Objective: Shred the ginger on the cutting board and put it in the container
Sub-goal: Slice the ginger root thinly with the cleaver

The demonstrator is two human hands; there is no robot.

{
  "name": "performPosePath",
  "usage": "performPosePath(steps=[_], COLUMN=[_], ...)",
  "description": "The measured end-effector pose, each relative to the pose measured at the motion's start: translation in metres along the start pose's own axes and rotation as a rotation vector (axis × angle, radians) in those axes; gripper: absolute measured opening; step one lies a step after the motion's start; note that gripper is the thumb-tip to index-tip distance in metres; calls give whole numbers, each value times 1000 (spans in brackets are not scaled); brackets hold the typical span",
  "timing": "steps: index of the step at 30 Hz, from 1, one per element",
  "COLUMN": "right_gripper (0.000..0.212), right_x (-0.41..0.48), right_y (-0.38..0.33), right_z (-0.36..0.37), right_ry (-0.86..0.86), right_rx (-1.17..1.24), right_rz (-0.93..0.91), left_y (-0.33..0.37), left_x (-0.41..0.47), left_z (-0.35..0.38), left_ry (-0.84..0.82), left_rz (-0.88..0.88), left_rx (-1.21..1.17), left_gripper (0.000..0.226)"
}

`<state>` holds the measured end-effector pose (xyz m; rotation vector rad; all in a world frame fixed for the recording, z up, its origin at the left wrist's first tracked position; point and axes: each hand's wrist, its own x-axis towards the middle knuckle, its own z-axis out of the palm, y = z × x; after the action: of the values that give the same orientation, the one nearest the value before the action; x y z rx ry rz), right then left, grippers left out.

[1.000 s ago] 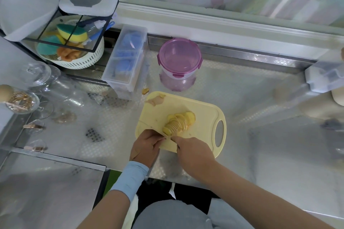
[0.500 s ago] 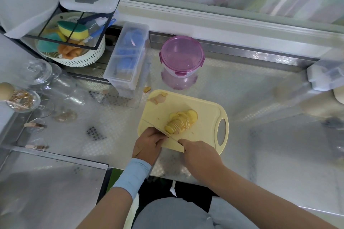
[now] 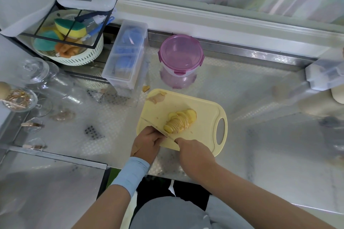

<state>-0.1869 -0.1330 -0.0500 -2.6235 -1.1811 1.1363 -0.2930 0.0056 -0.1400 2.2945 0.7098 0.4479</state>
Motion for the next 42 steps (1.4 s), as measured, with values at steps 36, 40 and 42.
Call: performPosePath(steps=[36, 40, 42], right_gripper=[28, 16, 17], right_x=[42, 41, 43], right_y=[4, 10, 15], right_z=[15, 11, 11], right_ry=[-19, -28, -7], right_rx=[25, 61, 94], right_rz=[-11, -15, -45], left_y=[4, -1, -3], left_x=[4, 0, 0], left_z=[-8, -5, -4], left_ry=[-158, -132, -120], left_rz=[-203, -125, -63], left_rx=[-239, -163, -123], left_gripper=[12, 19, 24])
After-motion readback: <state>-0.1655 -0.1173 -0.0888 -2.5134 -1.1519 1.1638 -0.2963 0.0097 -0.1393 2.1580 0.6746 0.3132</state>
